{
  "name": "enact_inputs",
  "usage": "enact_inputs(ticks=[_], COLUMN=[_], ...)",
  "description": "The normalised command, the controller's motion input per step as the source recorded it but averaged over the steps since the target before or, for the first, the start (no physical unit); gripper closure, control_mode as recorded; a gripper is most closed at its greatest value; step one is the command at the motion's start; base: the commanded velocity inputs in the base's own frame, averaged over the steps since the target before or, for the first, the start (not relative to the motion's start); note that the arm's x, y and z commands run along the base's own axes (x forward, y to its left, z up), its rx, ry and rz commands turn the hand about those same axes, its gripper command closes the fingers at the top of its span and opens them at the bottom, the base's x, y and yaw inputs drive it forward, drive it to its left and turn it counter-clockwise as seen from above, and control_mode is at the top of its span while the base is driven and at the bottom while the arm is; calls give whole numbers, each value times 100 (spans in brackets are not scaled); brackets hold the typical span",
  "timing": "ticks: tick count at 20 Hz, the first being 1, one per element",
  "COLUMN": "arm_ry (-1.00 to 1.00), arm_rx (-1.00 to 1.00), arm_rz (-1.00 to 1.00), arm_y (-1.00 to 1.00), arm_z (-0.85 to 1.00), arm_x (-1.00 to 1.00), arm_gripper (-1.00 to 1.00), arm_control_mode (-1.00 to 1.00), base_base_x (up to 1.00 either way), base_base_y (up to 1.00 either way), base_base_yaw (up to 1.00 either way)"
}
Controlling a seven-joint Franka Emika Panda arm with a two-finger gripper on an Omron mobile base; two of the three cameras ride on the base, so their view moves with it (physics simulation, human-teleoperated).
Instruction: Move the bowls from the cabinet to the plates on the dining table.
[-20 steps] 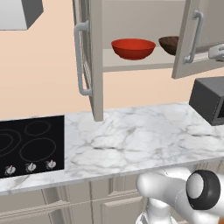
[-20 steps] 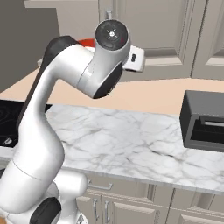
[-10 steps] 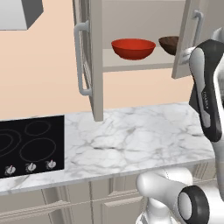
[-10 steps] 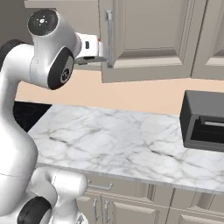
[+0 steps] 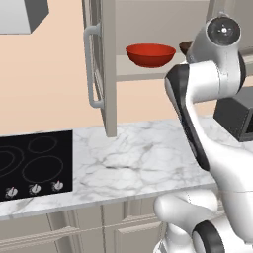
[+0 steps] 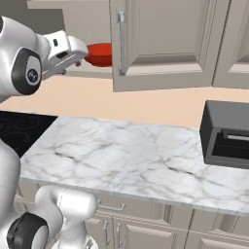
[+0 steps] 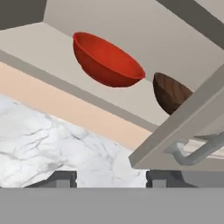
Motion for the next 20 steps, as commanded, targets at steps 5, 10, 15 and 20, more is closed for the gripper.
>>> enact_inputs(ticks=[5,10,15,20], arm_ry=[14,20,8,0], arm_rx=[-23,-25,-30,-38], arm_rz=[0,0,0,-5], arm_y=[0,0,0,0], arm_z=[0,0,0,0], arm_x=[39,87,82,45], arm_gripper=[-100,-100,-100,-100], arm_control_mode=[-100,-100,-100,-100], base_base_x=[0,0,0,0], base_base_y=[0,0,0,0], base_base_yaw=[0,0,0,0])
